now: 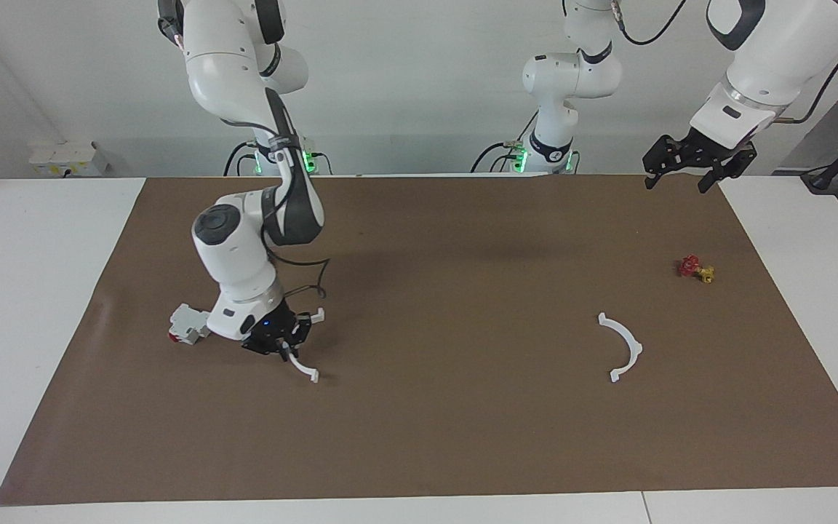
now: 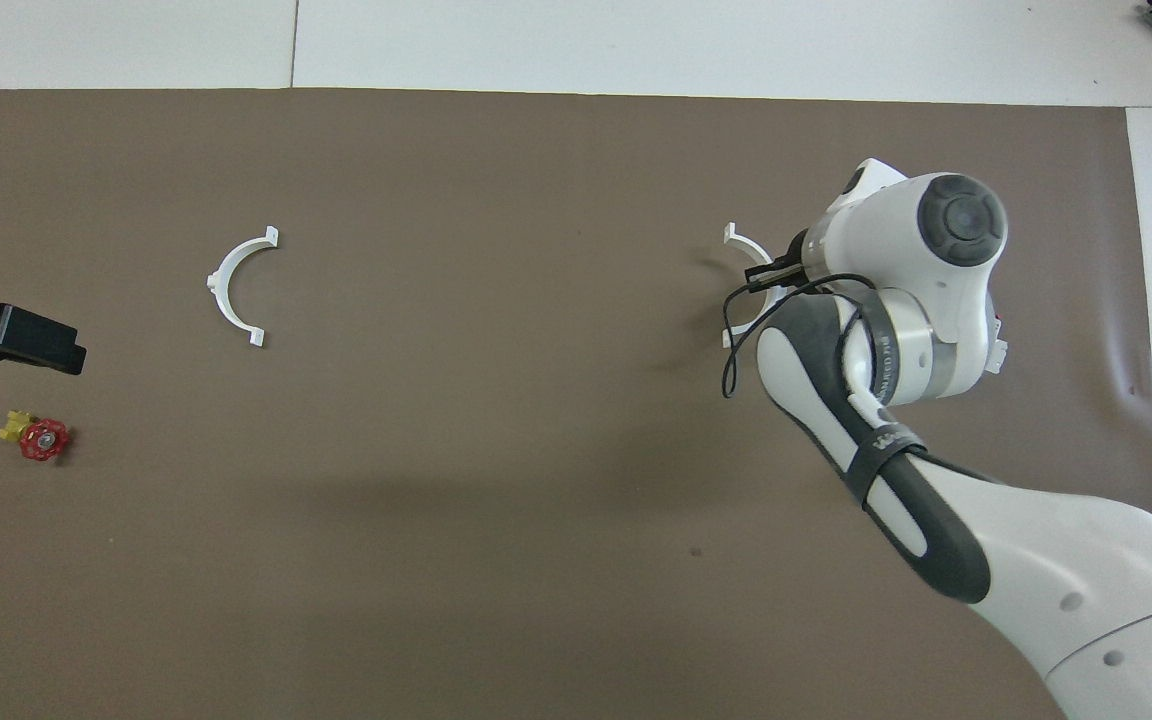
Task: Assemble drain pipe with both arms
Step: 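Carry the clamp half toward the table center with the right gripper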
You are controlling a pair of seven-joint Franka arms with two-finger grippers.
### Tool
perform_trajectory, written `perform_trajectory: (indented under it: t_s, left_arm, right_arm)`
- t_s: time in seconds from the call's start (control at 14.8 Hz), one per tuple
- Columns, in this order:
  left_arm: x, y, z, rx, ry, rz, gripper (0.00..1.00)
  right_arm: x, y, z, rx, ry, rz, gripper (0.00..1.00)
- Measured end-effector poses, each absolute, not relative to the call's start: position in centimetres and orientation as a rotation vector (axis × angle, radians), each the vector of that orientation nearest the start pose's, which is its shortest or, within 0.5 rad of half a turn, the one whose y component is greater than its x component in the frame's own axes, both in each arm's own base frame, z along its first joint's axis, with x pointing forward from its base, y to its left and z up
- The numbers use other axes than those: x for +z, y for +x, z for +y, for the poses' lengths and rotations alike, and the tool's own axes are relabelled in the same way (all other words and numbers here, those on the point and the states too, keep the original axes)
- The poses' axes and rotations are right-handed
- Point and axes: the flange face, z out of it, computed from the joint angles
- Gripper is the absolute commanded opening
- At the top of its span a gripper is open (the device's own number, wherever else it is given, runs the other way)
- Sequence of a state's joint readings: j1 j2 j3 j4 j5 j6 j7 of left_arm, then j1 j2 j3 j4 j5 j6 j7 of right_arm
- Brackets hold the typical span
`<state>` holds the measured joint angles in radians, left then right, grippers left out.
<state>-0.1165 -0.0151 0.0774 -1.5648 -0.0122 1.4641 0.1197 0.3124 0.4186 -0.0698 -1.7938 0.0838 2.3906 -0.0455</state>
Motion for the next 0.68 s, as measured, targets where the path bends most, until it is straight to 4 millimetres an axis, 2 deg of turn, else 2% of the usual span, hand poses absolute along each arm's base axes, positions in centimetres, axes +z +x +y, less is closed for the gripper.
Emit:
perform_trajectory:
  t_s: [0.2,0.34,0.47,0.68]
  left_arm:
    - [62.7,53.8,-2.2,0.134,-3.145,0.252,1.00]
    - [62.7,53.8,-2.2,0.135,-3.145,0.252,1.00]
    - [62.5,53.6,-2.2,0.162,-3.145,0.253,1.00]
    - [62.0,53.4,-2.6,0.195,-3.142,0.264,1.00]
  right_arm:
    - [33.6,61.8,24.8,-0.267,-3.065,-0.337,0.00]
    - [33.4,60.1,28.6,-0.266,-3.065,-0.375,0.00]
    - [33.2,59.0,30.8,-0.292,-3.071,-0.439,0.00]
    - [31.9,58.2,32.7,-0.303,-3.066,-0.499,0.00]
